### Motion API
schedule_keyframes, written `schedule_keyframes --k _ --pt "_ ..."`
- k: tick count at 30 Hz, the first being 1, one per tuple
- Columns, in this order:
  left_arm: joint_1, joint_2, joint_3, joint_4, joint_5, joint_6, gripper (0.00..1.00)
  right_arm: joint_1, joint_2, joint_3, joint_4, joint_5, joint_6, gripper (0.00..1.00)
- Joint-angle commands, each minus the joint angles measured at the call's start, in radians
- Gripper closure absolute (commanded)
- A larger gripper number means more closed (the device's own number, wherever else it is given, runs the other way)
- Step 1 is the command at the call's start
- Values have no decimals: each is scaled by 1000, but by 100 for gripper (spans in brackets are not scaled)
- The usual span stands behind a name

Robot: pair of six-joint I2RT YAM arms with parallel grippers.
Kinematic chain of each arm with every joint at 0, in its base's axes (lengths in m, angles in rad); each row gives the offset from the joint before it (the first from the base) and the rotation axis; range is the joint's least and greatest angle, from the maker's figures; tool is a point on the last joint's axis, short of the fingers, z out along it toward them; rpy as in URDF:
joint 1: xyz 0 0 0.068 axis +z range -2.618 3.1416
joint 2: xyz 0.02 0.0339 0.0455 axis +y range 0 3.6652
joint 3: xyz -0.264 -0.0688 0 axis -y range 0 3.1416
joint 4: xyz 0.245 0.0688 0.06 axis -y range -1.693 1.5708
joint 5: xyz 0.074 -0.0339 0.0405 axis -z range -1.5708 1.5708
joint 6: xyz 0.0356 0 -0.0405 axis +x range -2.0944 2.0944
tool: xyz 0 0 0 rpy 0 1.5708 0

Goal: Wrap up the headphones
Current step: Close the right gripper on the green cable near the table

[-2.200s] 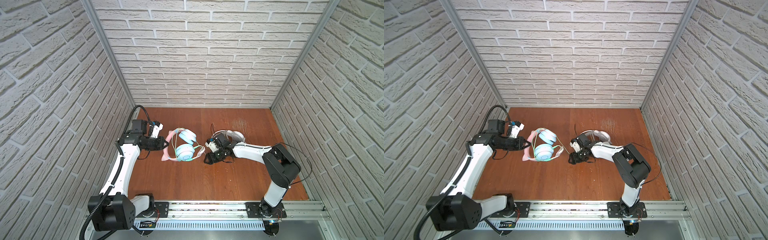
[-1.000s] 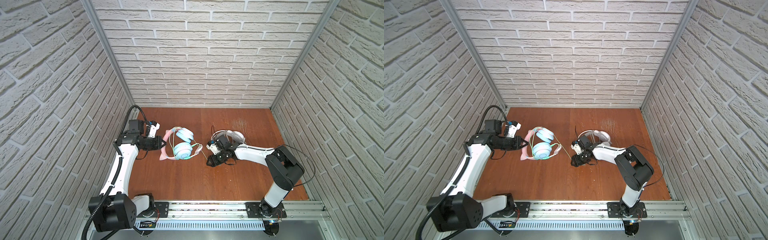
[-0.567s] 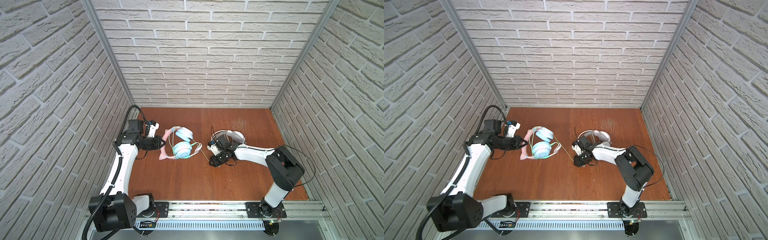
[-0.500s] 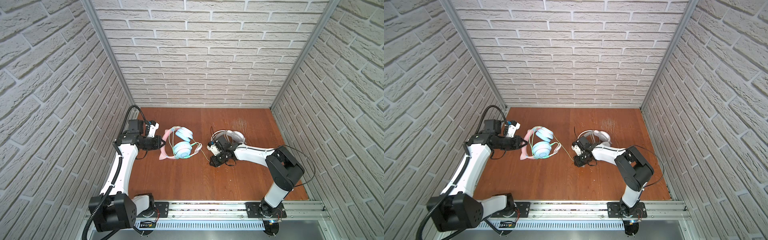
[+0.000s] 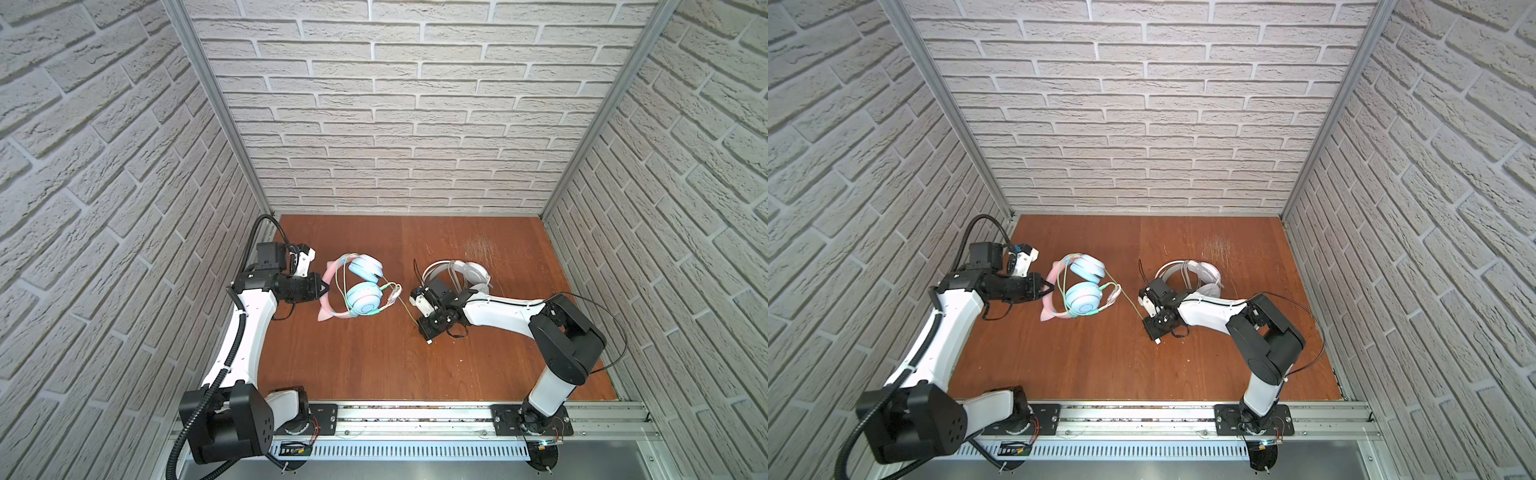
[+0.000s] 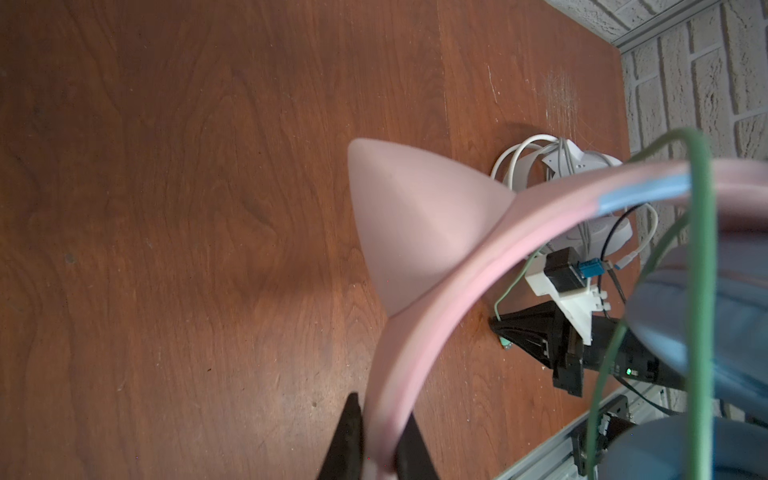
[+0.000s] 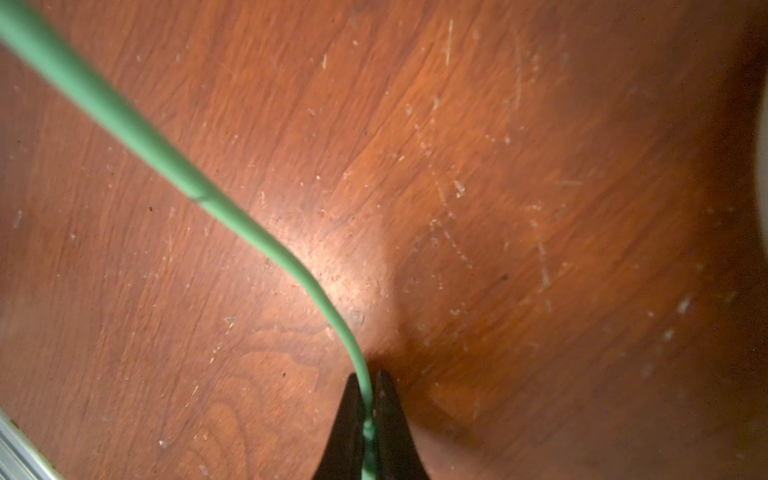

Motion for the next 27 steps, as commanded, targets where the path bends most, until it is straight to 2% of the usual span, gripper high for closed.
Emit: schedule_keyframes --k 1,10,16,27 --pt "13 -11 0 80 23 -35 100 14 -16 -33 -34 34 6 94" --pt "12 -16 -27 179 -22 -135 100 22 -126 -88 -7 64 -46 95" --pt "8 -10 -27 210 -52 -194 100 46 -188 -86 -43 116 -130 95" --pt "-24 15 -20 235 -166 -302 100 112 -290 -48 -71 132 -324 95"
